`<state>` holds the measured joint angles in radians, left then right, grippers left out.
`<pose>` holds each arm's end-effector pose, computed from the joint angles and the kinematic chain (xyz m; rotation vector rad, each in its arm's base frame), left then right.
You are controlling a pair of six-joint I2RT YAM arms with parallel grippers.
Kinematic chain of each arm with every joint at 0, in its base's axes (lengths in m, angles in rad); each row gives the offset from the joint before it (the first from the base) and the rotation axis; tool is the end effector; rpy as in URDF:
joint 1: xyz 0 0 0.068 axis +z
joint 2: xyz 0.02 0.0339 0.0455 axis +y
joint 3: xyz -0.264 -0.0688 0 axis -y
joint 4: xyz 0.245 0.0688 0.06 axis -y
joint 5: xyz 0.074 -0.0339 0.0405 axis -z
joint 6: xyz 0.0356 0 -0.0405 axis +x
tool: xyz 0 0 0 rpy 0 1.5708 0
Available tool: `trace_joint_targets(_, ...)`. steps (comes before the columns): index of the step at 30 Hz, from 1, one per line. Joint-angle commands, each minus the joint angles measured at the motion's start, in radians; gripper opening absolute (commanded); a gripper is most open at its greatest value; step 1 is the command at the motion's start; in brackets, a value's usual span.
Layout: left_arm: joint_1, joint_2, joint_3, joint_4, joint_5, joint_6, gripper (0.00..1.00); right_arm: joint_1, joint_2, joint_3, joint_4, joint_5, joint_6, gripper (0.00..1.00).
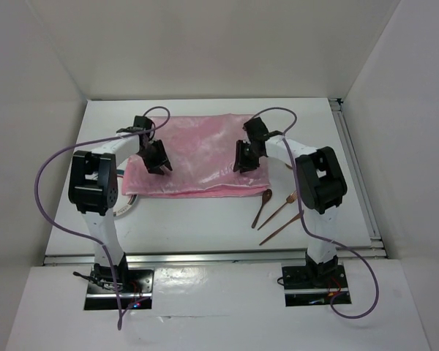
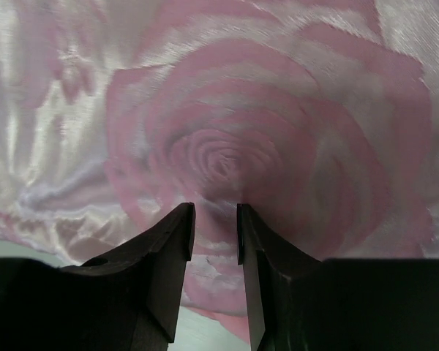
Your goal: Set the dinner table for one person
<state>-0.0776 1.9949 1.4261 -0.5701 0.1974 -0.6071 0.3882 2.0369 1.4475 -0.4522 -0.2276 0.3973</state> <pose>0.4112 -0.0390 0.1738 -0.6653 2.6834 -0.4614 0.3954 0.1704 0.1692 -0.0709 2.6837 0.5616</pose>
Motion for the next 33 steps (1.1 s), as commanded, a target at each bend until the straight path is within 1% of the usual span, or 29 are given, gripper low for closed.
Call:
trace_joint_targets(1,-0.03,0.013,-0.039,0.028,0.004,-0.002,0.53,-0.005,0.005,-0.039,-0.014,0.1,0.028,0.41)
trace_joint_targets(4,-0.054,0.013,-0.081,0.038,0.004,-0.011,0.53,-0.005,-0.032,-0.108,-0.034,0.17,0.028,0.41)
trace_joint_targets(6,-0.08,0.013,-0.093,0.038,0.004,-0.011,0.54,-0.024,-0.067,-0.168,-0.034,0.18,0.037,0.41)
trace_joint_targets(11,-0.131,-0.008,-0.113,0.02,-0.032,-0.011,0.56,-0.061,-0.139,-0.248,-0.052,0.209,0.055,0.41)
trace_joint_targets(14,-0.142,-0.06,-0.138,0.01,-0.052,-0.029,0.57,-0.061,-0.172,-0.266,-0.062,0.229,0.046,0.41)
trace_joint_targets(16,-0.142,-0.099,-0.148,-0.023,-0.067,-0.039,0.58,-0.061,-0.205,-0.275,-0.062,0.229,0.034,0.42)
trace_joint_targets(17,-0.142,-0.148,-0.148,-0.048,-0.102,-0.048,0.6,-0.061,-0.224,-0.276,-0.048,0.203,0.022,0.42)
trace_joint_targets(19,-0.142,-0.201,-0.135,-0.077,-0.142,-0.048,0.62,-0.061,-0.236,-0.254,-0.037,0.179,0.011,0.44)
trace_joint_targets(20,-0.142,-0.228,-0.119,-0.095,-0.186,-0.057,0.62,-0.061,-0.236,-0.243,-0.037,0.14,0.011,0.44)
trace_joint_targets(22,-0.087,-0.304,-0.107,-0.128,-0.217,-0.066,0.66,-0.048,-0.236,-0.193,-0.048,0.111,-0.011,0.48)
trace_joint_targets(23,-0.061,-0.333,-0.107,-0.138,-0.228,-0.077,0.66,-0.037,-0.236,-0.176,-0.048,0.102,-0.02,0.5)
trace_joint_targets(24,0.006,-0.39,-0.124,-0.152,-0.228,-0.077,0.68,-0.026,-0.236,-0.161,-0.058,0.102,-0.02,0.54)
trace_joint_targets(26,0.088,-0.445,-0.162,-0.166,-0.205,-0.088,0.69,0.008,-0.236,-0.122,-0.068,0.102,-0.02,0.58)
trace_joint_targets(27,0.129,-0.47,-0.176,-0.186,-0.205,-0.098,0.71,0.018,-0.236,-0.112,-0.068,0.093,-0.029,0.61)
trace_joint_targets(28,0.206,-0.494,-0.193,-0.197,-0.214,-0.114,0.75,0.037,-0.236,-0.102,-0.068,0.093,-0.029,0.64)
trace_joint_targets(29,0.24,-0.539,-0.21,-0.206,-0.214,-0.123,0.87,0.037,-0.236,-0.092,-0.068,0.093,-0.029,0.68)
trace_joint_targets(30,0.274,-0.559,-0.249,-0.215,-0.225,-0.141,0.95,0.05,-0.245,-0.091,-0.068,0.077,-0.029,0.7)
trace_joint_targets(31,0.339,-0.58,-0.274,-0.226,-0.225,-0.155,1.0,0.063,-0.245,-0.082,-0.068,0.077,-0.029,0.73)
trace_joint_targets(32,0.37,-0.623,-0.3,-0.226,-0.225,-0.167,1.0,0.063,-0.245,-0.082,-0.068,0.068,-0.029,0.77)
trace_joint_targets(33,0.399,-0.646,-0.364,-0.226,-0.205,-0.18,1.0,0.075,-0.245,-0.073,-0.068,0.059,-0.029,0.78)
